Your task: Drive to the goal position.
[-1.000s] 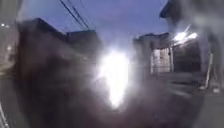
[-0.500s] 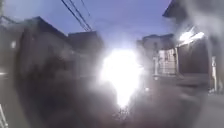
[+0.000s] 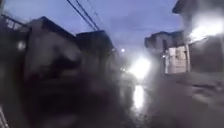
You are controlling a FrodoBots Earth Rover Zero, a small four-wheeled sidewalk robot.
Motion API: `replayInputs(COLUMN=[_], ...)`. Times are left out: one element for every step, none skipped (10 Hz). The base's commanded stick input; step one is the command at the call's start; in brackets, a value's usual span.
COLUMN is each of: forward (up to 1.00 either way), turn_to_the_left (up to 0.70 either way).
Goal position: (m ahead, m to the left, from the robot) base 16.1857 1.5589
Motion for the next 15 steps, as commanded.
replayInputs(forward=[0.7,0.7,0.7,0.7,0.7,0.7,0.7,0.7,0.7,0.7,0.7,0.7,0.7,0.7,0.7], turn_to_the_left=[0.0,0.0,0.0,0.0,-0.08,-0.22,-0.35,-0.35,-0.35,-0.26,0.0,0.0,0.0,-0.26,-0.35])
